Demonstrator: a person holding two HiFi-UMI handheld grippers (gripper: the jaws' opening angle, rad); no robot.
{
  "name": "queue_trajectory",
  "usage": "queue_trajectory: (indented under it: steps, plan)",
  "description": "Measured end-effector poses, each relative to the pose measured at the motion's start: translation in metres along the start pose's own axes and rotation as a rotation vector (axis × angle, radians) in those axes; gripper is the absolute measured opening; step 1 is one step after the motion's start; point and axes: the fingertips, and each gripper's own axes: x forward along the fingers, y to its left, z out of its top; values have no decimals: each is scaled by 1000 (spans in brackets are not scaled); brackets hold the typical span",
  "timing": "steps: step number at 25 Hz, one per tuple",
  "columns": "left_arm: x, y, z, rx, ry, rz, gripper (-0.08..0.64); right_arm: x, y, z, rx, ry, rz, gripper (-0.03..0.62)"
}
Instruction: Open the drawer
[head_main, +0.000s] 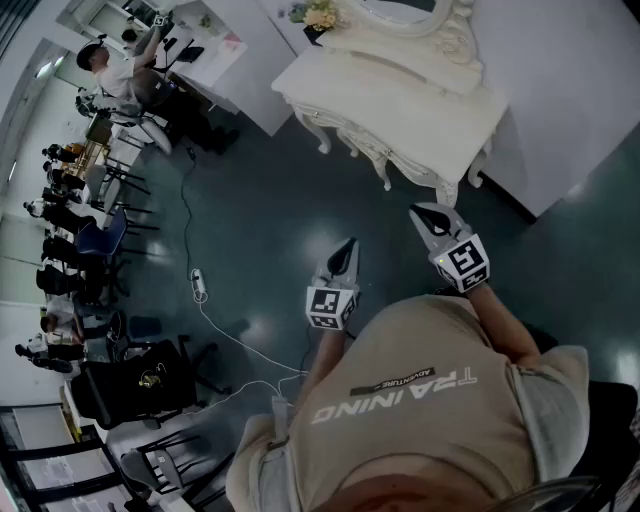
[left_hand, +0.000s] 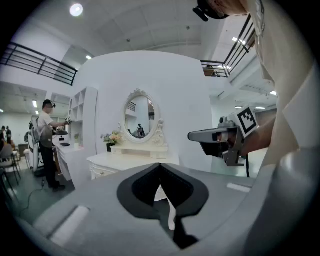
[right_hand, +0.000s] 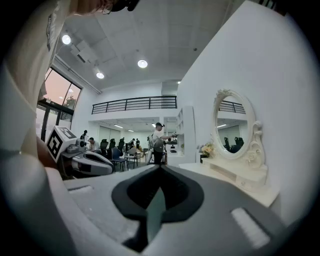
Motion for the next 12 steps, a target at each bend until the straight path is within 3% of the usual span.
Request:
queue_trajectory:
  steps: [6,12]
  plan:
    - [5,-17,3,-66,-33,-5,8,-20,4,-4,10,11,29,2]
    - [8,-31,-1,-104,-15,54,8,-52,2,-14,-3,46,40,2]
